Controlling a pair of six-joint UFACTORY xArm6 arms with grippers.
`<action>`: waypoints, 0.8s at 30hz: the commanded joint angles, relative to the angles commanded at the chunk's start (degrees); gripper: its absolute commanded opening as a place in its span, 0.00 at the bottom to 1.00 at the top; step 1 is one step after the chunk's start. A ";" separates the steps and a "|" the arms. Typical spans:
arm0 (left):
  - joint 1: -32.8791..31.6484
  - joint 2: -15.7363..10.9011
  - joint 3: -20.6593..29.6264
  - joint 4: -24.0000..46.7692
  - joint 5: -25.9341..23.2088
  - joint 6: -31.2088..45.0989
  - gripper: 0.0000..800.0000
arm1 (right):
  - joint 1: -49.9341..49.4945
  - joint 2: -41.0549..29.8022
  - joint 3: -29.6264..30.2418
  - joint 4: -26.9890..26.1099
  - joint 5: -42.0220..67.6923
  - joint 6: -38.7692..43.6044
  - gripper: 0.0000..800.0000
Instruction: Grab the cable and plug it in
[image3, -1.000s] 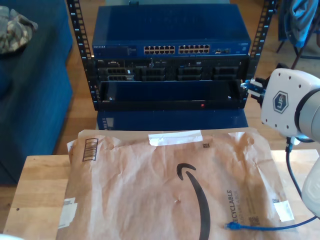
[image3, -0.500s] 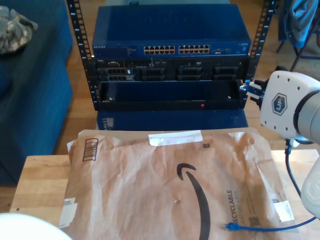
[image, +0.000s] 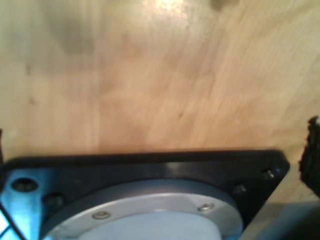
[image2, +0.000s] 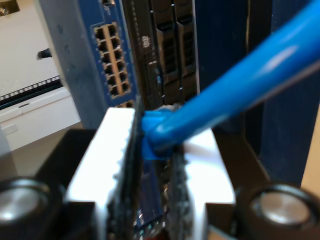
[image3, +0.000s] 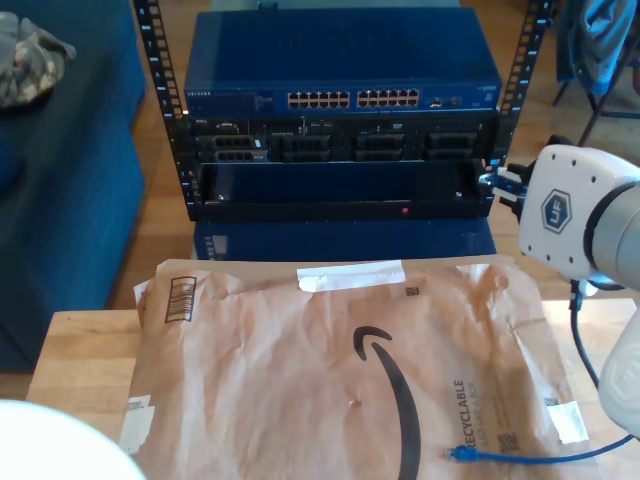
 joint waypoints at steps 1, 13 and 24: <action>0.00 0.18 -0.26 -0.09 0.09 0.44 1.00 | 0.18 1.32 -0.18 0.00 -0.88 0.00 0.00; 0.09 0.26 -0.26 -0.09 0.09 0.62 1.00 | 2.02 6.15 -3.87 0.00 -2.73 0.00 0.00; 0.09 0.26 -0.26 -0.09 0.09 0.62 1.00 | 7.03 21.27 -12.75 0.00 -12.13 0.18 0.00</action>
